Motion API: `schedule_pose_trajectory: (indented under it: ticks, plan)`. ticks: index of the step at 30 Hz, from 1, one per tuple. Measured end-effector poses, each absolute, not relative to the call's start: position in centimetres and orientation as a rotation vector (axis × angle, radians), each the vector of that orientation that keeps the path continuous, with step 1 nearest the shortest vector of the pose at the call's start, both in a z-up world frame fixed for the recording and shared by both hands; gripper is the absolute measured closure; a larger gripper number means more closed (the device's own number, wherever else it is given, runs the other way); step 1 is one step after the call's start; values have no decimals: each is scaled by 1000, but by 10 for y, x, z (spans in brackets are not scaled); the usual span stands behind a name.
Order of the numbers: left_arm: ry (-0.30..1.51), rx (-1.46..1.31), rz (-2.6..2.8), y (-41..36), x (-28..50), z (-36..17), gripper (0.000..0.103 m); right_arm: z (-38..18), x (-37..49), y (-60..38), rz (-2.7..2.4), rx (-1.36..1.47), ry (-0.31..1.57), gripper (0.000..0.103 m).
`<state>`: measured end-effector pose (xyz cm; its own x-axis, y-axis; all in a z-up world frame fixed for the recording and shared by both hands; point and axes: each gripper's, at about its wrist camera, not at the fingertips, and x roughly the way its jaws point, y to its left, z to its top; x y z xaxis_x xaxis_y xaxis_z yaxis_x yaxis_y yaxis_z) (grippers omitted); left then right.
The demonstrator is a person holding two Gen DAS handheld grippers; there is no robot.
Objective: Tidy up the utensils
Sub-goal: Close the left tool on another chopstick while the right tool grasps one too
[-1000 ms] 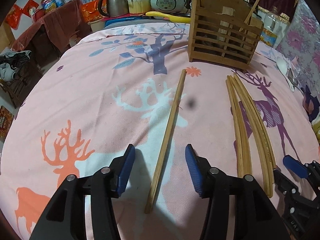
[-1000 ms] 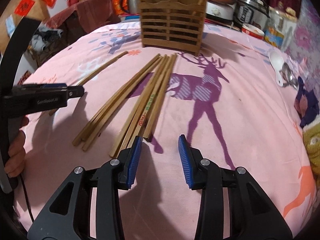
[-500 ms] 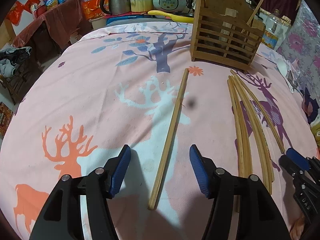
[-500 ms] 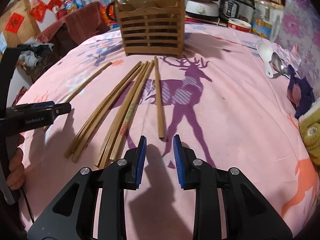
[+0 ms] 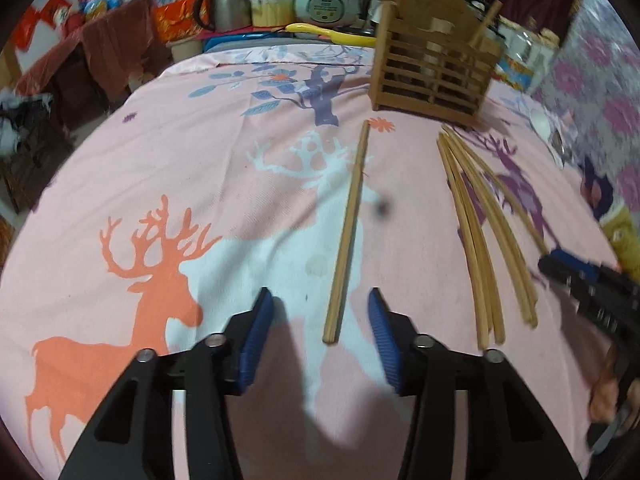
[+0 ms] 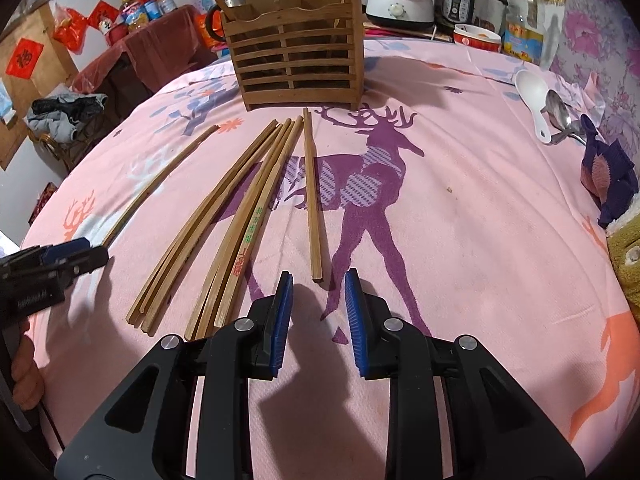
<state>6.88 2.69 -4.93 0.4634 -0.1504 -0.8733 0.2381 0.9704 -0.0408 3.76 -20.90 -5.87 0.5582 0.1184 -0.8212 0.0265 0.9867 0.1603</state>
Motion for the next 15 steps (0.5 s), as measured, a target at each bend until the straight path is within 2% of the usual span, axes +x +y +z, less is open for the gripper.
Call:
schedule_pose_trajectory:
  ticks: [1,2,3,4,15]
  plan:
    - [1058,108,-238,26,67,-49,73,-59,38,-209,54,160,978,78]
    - [1052,128,-239,23,65,-49,80,-59,37,-209,49,160,977,88]
    - [1050,135,-252,22,64,-49,91,-59,38,-210,51,163,977,95]
    - [1051,136,-267,20,63,-50,96,-59,38,-210,55,167,978,97]
    - [976,93,-279,20,61,-30,97,-33,23,-216,32,173,836,97]
